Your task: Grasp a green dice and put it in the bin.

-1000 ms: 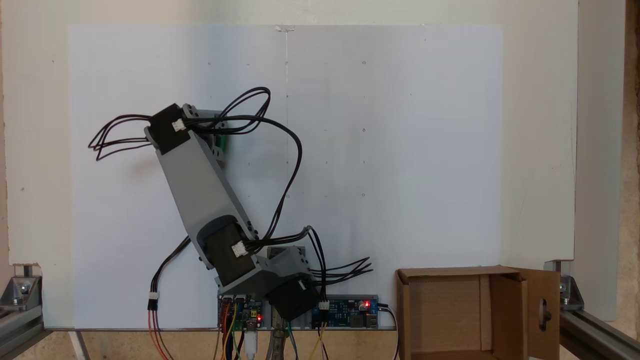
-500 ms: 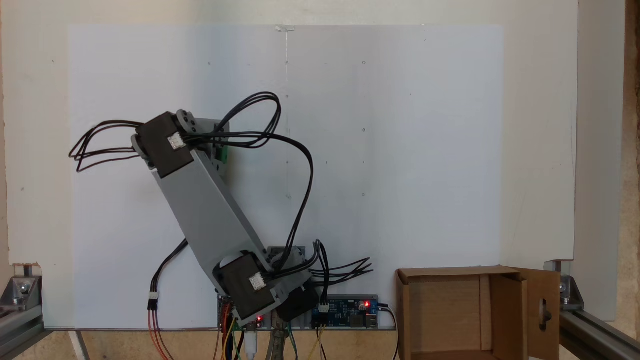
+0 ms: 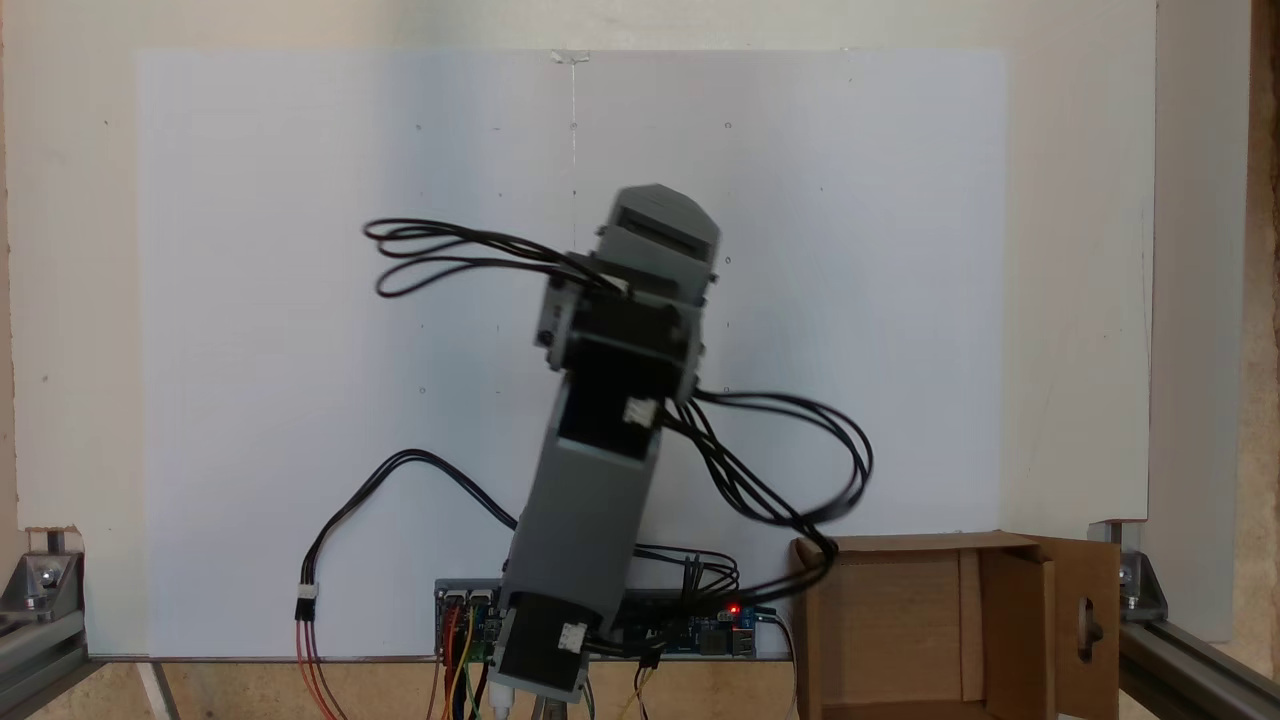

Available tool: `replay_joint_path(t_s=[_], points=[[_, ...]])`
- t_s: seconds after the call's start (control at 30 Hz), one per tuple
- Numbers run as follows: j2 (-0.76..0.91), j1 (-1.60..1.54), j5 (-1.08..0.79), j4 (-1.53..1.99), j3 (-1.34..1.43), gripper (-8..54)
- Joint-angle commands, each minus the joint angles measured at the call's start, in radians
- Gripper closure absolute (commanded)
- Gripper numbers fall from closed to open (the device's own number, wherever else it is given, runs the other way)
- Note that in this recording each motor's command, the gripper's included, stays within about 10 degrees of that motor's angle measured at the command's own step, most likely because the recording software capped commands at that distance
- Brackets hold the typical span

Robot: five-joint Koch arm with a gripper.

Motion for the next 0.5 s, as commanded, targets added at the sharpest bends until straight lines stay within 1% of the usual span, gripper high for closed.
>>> replay_joint_path(t_s=[0.0, 0.03, 0.07, 0.13, 0.17, 0.23, 0.3, 0.47], points=[[0.034, 0.031, -0.089, 0.147, -0.06, 33.9], [0.043, 0.201, -0.193, 0.156, -0.06, 33.9], [0.043, 0.202, -0.205, 0.158, -0.06, 33.9], [0.043, 0.328, -0.294, 0.164, -0.06, 33.9], [0.043, 0.483, -0.385, 0.158, -0.06, 33.9], [0.031, 0.581, -0.449, 0.143, -0.06, 33.9], [-0.006, 0.768, -0.525, 0.112, -0.06, 33.9], [-0.1, 1.107, -0.611, 0.044, -0.06, 33.9]])
